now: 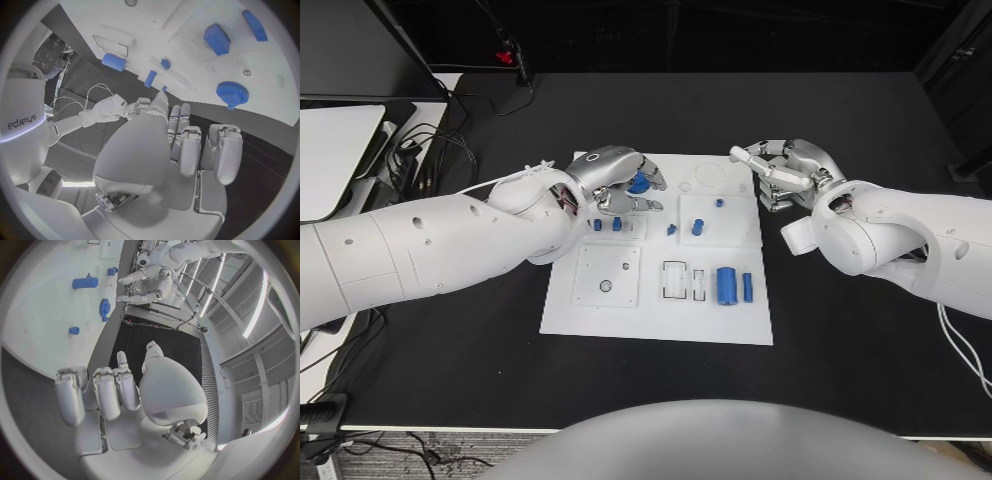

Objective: Assemble the parts on the task board

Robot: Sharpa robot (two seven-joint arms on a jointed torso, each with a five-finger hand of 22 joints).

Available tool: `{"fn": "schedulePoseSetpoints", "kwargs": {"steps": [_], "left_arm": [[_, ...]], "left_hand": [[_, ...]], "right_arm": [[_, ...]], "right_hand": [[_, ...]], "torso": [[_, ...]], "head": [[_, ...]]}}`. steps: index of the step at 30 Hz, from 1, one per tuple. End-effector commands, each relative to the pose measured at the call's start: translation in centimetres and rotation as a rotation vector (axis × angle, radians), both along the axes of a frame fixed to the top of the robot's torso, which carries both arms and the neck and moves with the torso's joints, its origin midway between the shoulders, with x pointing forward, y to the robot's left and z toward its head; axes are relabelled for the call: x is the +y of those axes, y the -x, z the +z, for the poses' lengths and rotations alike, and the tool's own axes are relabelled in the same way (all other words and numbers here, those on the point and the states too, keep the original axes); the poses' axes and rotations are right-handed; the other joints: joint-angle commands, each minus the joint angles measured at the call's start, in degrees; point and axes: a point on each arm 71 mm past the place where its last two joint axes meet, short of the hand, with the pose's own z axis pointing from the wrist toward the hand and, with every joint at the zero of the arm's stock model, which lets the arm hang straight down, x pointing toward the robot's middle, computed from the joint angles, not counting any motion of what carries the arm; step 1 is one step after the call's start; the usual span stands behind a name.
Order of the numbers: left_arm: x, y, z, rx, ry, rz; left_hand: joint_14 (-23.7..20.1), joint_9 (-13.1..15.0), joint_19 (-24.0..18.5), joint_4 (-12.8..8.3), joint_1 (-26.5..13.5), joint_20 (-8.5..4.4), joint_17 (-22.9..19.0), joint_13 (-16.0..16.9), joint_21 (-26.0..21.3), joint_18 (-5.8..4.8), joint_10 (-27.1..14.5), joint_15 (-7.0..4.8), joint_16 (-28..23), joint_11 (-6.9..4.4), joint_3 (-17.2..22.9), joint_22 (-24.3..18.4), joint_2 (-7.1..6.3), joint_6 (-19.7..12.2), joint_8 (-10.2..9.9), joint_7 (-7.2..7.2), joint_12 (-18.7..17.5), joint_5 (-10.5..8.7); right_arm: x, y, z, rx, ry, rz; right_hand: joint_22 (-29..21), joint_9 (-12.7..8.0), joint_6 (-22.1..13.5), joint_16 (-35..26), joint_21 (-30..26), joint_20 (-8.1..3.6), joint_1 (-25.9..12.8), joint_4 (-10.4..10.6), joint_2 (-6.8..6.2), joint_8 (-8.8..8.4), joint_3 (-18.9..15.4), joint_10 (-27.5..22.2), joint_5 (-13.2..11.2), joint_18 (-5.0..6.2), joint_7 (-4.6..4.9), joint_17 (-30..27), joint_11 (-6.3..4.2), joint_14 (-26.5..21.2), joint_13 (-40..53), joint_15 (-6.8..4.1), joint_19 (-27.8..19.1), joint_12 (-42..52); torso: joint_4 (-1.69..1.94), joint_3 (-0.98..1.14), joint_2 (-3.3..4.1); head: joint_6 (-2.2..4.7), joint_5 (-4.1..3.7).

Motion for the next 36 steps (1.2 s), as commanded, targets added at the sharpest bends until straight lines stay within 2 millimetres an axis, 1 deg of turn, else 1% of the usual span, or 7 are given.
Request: {"fn": "schedulePoseSetpoints", "kwargs": {"steps": [1,5,11,16,28,33,36], "left_arm": [[-0.2,-0.2,-0.3,-0.005,-0.062,0.025],[-0.7,-0.2,-0.5,-0.009,-0.098,0.013],[-1.2,-0.1,-1.0,-0.015,-0.135,-0.01],[-1.6,0.0,-1.3,-0.015,-0.153,-0.033],[-2.1,0.3,-2.0,0.002,-0.169,-0.052],[-2.3,0.3,-2.2,0.006,-0.172,-0.054],[-2.4,0.3,-2.3,0.009,-0.174,-0.051]], "left_hand": [[6.02,-0.4,4.29,-0.02,0.89,-0.35,15.05,-0.52,-0.68,-0.22,-0.68,-0.25,0.05,-0.14,0.23,14.23,-0.34,0.36,-0.66,-0.15,-0.31,-0.8],[6.02,-0.91,3.67,-0.06,1.57,-0.53,15.05,-1.09,-1.29,0.0,-1.66,-0.59,0.05,-0.27,0.2,13.92,-0.95,0.28,-1.47,-0.43,-0.37,-1.65],[6.02,-1.38,3.36,-0.04,2.24,-1.06,15.05,-1.6,-1.63,0.11,-2.78,-1.34,0.05,-0.62,0.18,13.76,-1.68,0.37,-2.18,-0.87,-0.26,-2.24],[6.02,-1.72,2.93,0.29,1.3,-1.64,15.05,-1.95,-2.11,0.26,-4.22,-1.92,0.05,-0.9,-0.27,13.54,-2.67,0.84,-2.62,-1.14,-0.2,-2.7],[5.99,-1.89,2.94,0.1,1.59,-2.05,14.96,-1.96,-2.16,0.25,-4.83,-2.23,0.01,-1.16,0.09,13.55,-3.59,2.0,-2.7,-1.5,0.23,-2.75],[5.86,-2.19,2.77,0.31,1.52,-2.26,14.64,-2.13,-2.37,0.31,-6.68,-2.43,-0.11,-1.25,0.14,13.46,-4.68,1.96,-3.19,-1.49,-0.19,-2.74],[5.9,-2.24,2.79,0.27,1.67,-2.3,14.73,-2.12,-2.35,0.3,-6.98,-2.45,-0.08,-1.28,0.31,13.48,-4.77,2.01,-3.27,-1.54,-0.19,-2.73]], "right_arm": [[0.1,0.0,0.2,-0.014,0.0,0.003],[0.2,0.0,0.2,-0.013,0.0,0.004],[0.2,0.0,0.1,-0.01,0.0,0.004],[0.2,0.0,0.1,-0.008,0.0,0.004],[0.2,0.0,0.1,-0.006,0.0,0.006],[0.3,0.0,0.1,-0.005,0.0,0.007],[0.3,0.0,0.1,-0.005,0.0,0.007]], "right_hand": [[15.1,-0.08,-0.19,0.14,0.17,0.22,0.01,-0.04,0.32,0.36,-0.21,6.07,0.31,-0.4,2.67,15.07,0.19,6.05,15.08,0.23,6.24,0.15],[15.1,-0.08,-0.19,0.14,0.17,0.22,0.01,-0.04,0.32,0.36,-0.21,6.07,0.31,-0.4,2.67,15.07,0.19,6.05,15.08,0.23,6.24,0.15],[15.1,-0.11,-0.13,0.14,0.17,0.22,0.21,-0.04,0.43,0.45,-0.15,6.07,0.35,-0.4,2.66,15.07,0.18,6.05,15.08,0.22,6.24,0.15],[15.1,-0.11,-0.13,0.14,0.17,0.22,0.21,-0.04,0.43,0.45,-0.15,6.07,0.35,-0.4,2.66,15.07,0.18,6.05,15.08,0.22,6.24,0.15],[15.1,-0.11,-0.13,0.14,0.17,0.22,0.21,-0.04,0.43,0.45,-0.15,6.07,0.35,-0.4,2.66,15.07,0.18,6.05,15.08,0.22,6.24,0.15],[15.1,-0.11,-0.13,0.14,0.17,0.22,0.21,-0.04,0.43,0.45,-0.15,6.07,0.35,-0.4,2.66,15.07,0.18,6.05,15.08,0.22,6.24,0.15],[15.1,-0.11,-0.13,0.14,0.17,0.22,0.21,-0.04,0.43,0.45,-0.15,6.07,0.35,-0.4,2.66,15.07,0.18,6.05,15.08,0.22,6.24,0.15]], "torso": [[-0.01,-0.01,0.01],[-0.09,0.0,-0.03],[-0.04,0.02,-0.06],[-0.03,-0.01,-0.02],[-0.04,-0.01,-0.03],[-0.04,0.01,-0.02],[-0.02,-0.01,-0.03]], "head": [[0.01,-0.07],[0.01,-0.03],[0.01,-0.09],[0.01,-0.15],[0.01,-0.12],[0.01,-0.14],[0.01,-0.15]]}}
